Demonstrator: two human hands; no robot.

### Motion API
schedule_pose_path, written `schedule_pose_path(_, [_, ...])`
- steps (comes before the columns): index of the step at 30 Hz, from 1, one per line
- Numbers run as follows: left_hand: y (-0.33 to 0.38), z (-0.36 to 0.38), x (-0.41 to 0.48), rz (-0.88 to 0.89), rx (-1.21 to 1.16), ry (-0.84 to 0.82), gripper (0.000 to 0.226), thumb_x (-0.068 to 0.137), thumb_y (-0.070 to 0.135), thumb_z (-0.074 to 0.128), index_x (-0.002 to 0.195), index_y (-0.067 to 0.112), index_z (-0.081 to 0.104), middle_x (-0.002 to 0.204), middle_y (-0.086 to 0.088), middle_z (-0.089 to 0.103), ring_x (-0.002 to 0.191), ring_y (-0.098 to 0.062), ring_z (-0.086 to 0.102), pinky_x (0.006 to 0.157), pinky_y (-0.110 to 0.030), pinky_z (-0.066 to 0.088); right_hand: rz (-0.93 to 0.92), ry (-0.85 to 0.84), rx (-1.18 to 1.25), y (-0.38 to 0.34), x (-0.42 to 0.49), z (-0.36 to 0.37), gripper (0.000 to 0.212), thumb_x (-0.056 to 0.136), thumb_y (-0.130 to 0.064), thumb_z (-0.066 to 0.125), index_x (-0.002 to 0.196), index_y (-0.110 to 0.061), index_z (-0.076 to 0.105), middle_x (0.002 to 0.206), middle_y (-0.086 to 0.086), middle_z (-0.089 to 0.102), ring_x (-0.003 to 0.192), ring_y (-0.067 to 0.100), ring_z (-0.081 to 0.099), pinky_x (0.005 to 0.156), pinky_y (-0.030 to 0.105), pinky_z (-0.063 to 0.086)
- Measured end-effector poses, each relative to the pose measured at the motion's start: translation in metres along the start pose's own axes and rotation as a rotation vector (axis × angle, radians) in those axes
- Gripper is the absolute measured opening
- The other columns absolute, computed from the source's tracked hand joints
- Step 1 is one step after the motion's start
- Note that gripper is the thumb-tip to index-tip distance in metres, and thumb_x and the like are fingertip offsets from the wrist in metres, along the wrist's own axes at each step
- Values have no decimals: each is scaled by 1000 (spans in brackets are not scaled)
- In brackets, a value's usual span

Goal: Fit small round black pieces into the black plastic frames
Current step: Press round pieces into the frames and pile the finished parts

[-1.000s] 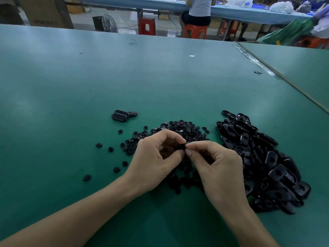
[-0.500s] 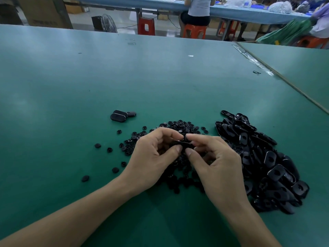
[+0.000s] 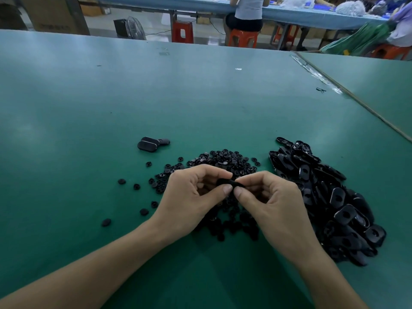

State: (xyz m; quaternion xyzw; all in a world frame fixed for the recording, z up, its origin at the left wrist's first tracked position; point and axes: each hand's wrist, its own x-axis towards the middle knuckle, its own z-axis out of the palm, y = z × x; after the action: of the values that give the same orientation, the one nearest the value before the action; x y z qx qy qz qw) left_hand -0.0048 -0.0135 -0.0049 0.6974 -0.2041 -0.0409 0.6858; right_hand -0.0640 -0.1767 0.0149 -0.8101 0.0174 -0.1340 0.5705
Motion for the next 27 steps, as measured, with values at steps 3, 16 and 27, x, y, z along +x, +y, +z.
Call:
schedule_pose_path(3, [1,1,-1,7,18,8,20,80,12,79,96,25,78,85,-2,78,78,-21,74,76,-30,61,16,9,8,-1,-1,0,14,86,-12,74,84,-26,71,79,-9,74,70,6,69,63,16,53])
schedule_pose_path(16, [9,0,-1,55,42,31,19,73,17,81,89,28,77,75,5,76,65,-6,69,60,-16,52,-37,-21,50,-4,0,-5,19,85,-6,76,87,-25,75,80,-8,76,75,8,73,68,18,55])
schedule_pose_path(27, [11,-9,7,13,40,-86,15,75,13,83,87,20,79,78,-1,78,70,-10,71,70,-25,60,-12,-3,28,-3,1,-4,16,84,-10,77,84,-25,73,78,-5,75,72,14,71,66,24,57])
